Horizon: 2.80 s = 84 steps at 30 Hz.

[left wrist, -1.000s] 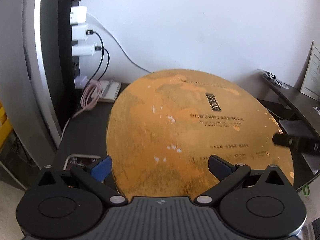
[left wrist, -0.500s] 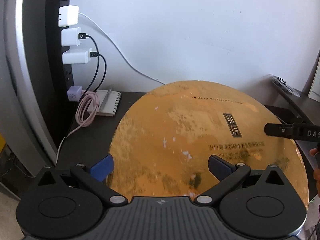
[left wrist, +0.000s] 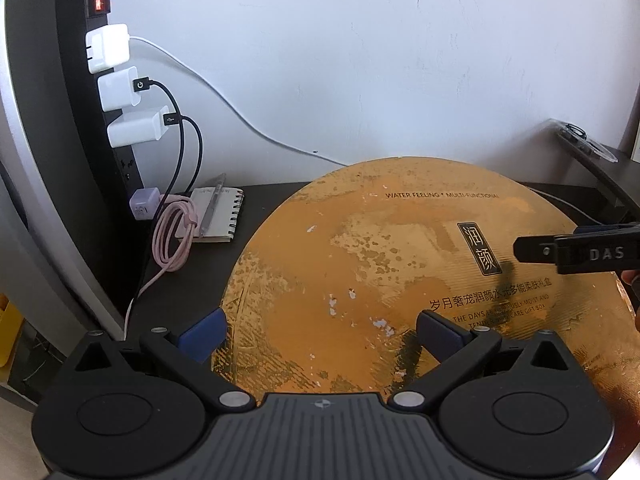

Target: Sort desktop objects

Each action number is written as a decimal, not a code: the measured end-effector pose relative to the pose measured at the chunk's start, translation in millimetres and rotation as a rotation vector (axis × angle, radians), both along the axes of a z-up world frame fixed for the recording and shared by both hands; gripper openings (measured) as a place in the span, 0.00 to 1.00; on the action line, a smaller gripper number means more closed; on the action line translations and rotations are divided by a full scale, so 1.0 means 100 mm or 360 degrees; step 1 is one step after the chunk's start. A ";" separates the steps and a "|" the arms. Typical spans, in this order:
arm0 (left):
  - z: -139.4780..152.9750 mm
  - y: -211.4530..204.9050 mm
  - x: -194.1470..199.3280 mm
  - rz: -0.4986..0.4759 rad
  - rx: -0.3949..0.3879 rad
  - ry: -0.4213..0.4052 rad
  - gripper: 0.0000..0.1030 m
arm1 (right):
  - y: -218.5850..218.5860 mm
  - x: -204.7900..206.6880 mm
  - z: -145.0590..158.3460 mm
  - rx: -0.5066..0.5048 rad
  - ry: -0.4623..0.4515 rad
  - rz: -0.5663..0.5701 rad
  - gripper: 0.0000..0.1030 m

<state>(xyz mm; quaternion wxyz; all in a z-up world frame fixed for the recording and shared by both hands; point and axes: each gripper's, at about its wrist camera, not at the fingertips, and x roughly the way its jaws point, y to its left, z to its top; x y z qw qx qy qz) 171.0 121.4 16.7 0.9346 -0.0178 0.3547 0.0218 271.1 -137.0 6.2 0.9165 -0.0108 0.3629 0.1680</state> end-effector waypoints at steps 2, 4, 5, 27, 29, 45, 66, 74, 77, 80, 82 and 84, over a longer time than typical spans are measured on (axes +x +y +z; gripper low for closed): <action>-0.01 0.02 0.04 -0.0007 -0.0007 0.0025 0.99 | 0.04 0.06 -0.01 -0.0018 0.0028 -0.0008 1.00; -0.02 0.05 0.08 -0.0009 -0.0030 0.0053 0.99 | 0.05 0.11 -0.02 -0.0015 0.0063 -0.0017 1.00; -0.02 0.05 0.08 -0.0009 -0.0040 0.0055 0.99 | 0.06 0.14 -0.03 -0.0010 0.0077 -0.0019 1.00; 0.21 -0.37 -1.45 0.0135 -0.0096 -0.0071 0.99 | -0.42 -1.55 0.41 0.0086 -0.0099 -0.0128 1.00; 0.17 -0.48 -1.58 0.0111 -0.0112 -0.0056 0.99 | -0.47 -1.76 0.38 0.0078 -0.0095 -0.0142 1.00; 0.03 -0.95 -2.20 0.0048 -0.0001 -0.0051 0.99 | -0.78 -2.81 0.12 0.0053 -0.0048 -0.0213 1.00; -0.04 -1.03 -2.16 0.0032 -0.0014 -0.0002 0.99 | -0.81 -2.87 0.05 0.0051 -0.0015 -0.0222 1.00; -0.06 -1.05 -2.15 0.0029 -0.0007 0.0005 0.99 | -0.80 -2.84 0.02 0.0048 0.0001 -0.0221 1.00; -0.06 -1.05 -2.15 0.0029 -0.0005 0.0004 0.99 | -0.80 -2.84 0.02 0.0044 0.0001 -0.0218 1.00; -0.06 -1.05 -2.14 0.0028 -0.0005 0.0006 0.99 | -0.79 -2.83 0.03 0.0043 -0.0001 -0.0218 1.00; -0.07 -1.06 -2.13 0.0029 -0.0005 0.0009 0.99 | -0.79 -2.82 0.03 0.0043 0.0002 -0.0220 1.00; -0.07 -1.05 -2.12 0.0030 -0.0004 0.0015 0.99 | -0.78 -2.82 0.02 0.0041 0.0008 -0.0221 1.00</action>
